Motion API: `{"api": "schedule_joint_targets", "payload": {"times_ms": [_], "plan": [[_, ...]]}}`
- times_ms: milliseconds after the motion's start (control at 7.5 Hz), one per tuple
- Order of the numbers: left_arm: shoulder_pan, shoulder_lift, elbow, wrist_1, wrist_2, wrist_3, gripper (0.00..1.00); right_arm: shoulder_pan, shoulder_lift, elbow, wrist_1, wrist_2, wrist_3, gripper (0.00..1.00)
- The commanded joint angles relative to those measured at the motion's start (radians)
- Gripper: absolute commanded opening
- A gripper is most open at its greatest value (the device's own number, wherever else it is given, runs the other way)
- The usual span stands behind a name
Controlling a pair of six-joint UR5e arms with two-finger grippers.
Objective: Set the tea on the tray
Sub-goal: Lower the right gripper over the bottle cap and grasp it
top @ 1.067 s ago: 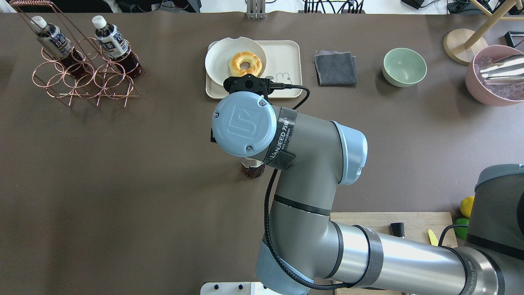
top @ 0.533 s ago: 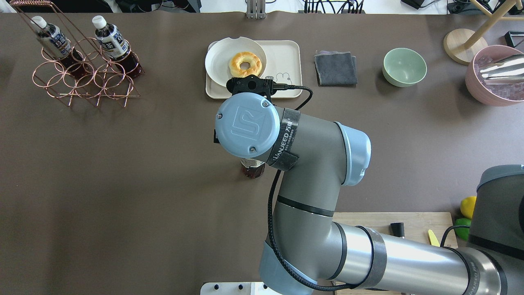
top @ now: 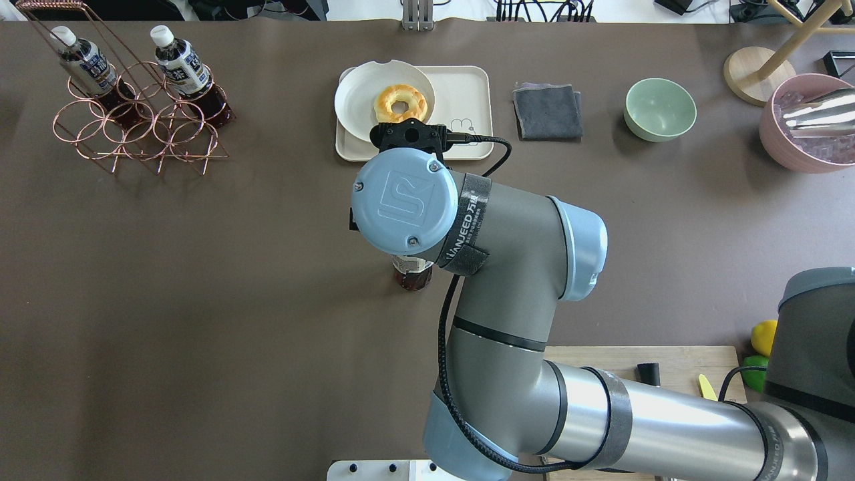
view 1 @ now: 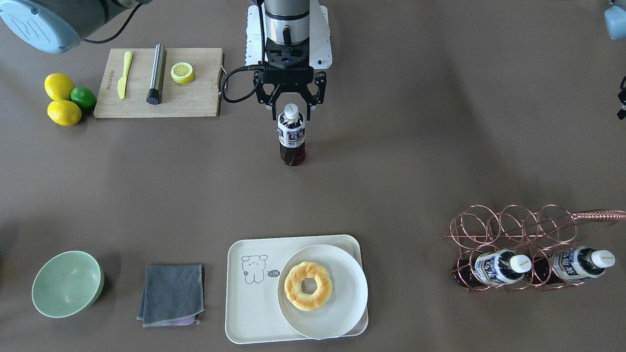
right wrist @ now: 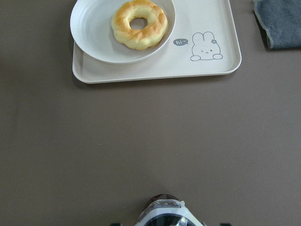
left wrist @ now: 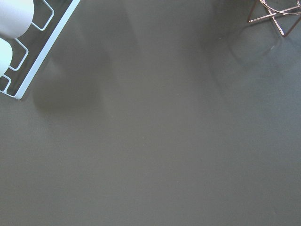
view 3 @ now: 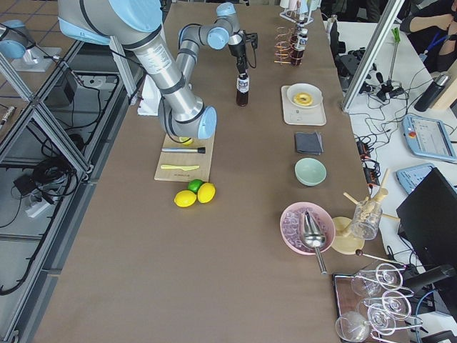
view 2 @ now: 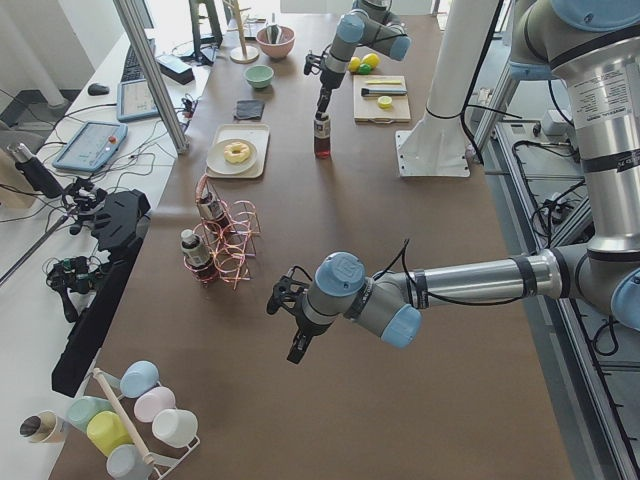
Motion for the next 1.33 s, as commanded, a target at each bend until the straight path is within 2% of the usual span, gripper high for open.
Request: {"api": "schedule_joint_targets", "payload": {"times_ms": [0, 133, 267, 800, 1200], "plan": [[0.0, 0.0, -0.002, 0.0, 0.0, 0.0, 1.0, 0.001, -0.003, 0.0, 0.0, -0.008, 0.0, 0.54], [-0.001, 0.0, -0.003, 0.001, 0.0, 0.0, 1.0, 0.002, -0.002, 0.0, -0.005, -0.008, 0.002, 0.14], [0.0, 0.0, -0.003, 0.001, 0.0, 0.0, 1.0, 0.001, 0.0, 0.002, -0.009, -0.01, 0.002, 0.0], [-0.001, 0.0, -0.006, 0.0, 0.0, -0.002, 1.0, 0.022, 0.013, 0.015, -0.014, -0.002, -0.001, 0.0], [-0.001, 0.0, -0.006, 0.0, 0.0, -0.002, 1.0, 0.135, 0.026, 0.014, -0.023, 0.003, -0.116, 0.0]]}}
